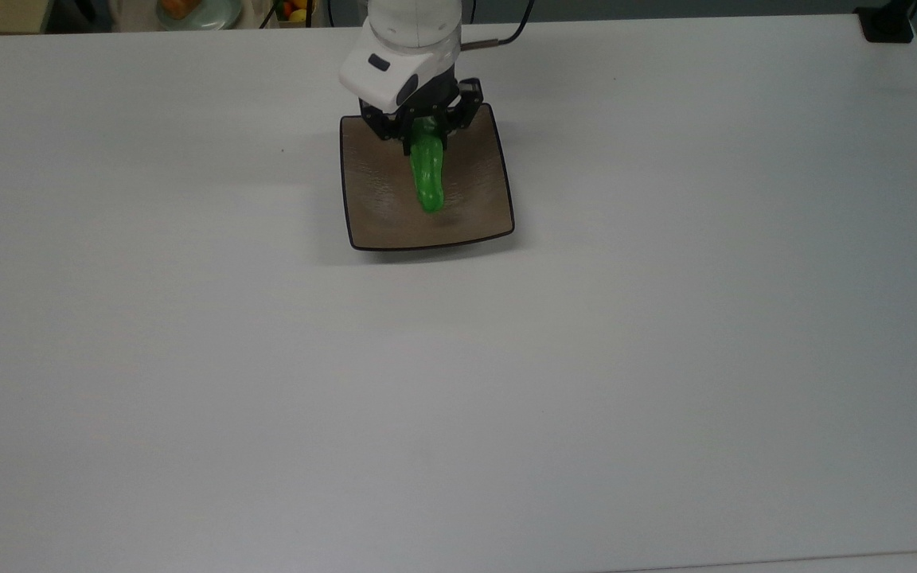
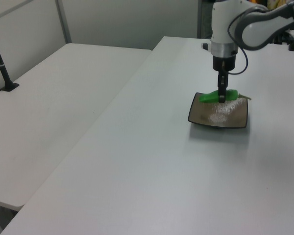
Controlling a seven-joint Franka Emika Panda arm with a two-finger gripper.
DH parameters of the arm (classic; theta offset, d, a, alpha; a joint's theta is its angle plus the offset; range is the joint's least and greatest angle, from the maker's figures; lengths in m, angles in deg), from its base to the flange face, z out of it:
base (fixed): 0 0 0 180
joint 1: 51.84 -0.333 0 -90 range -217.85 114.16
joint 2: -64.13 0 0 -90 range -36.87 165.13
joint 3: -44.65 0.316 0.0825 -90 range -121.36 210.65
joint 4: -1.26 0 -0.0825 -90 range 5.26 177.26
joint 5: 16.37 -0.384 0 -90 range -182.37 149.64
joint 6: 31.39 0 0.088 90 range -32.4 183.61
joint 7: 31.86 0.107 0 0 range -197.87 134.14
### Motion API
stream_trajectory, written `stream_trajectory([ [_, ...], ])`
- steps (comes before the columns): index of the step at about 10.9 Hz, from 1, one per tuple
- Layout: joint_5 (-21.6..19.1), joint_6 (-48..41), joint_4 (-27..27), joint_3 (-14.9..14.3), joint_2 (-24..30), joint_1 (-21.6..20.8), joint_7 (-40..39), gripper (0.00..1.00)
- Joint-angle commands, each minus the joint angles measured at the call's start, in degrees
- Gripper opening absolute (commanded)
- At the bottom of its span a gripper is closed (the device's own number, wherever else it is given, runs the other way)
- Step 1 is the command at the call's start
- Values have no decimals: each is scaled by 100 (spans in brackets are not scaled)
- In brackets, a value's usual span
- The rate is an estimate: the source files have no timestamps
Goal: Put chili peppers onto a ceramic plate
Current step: 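Lower the pepper onto the plate and open the gripper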
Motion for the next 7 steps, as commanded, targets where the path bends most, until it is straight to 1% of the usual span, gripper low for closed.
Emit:
stream_trajectory([
  [1, 88, 878, 393, -1, 42, 99, -102, 1],
  [2, 88, 949, 384, -1, -37, 99, -93, 4],
  [3, 79, 941, 367, -1, -55, 108, -76, 19],
  [4, 62, 924, 349, -1, -64, 117, -41, 39],
  [5, 18, 932, 340, -1, -64, 117, -23, 68],
  [6, 9, 906, 323, -1, -64, 108, -23, 78],
  [7, 9, 906, 314, -1, -64, 108, -23, 100],
])
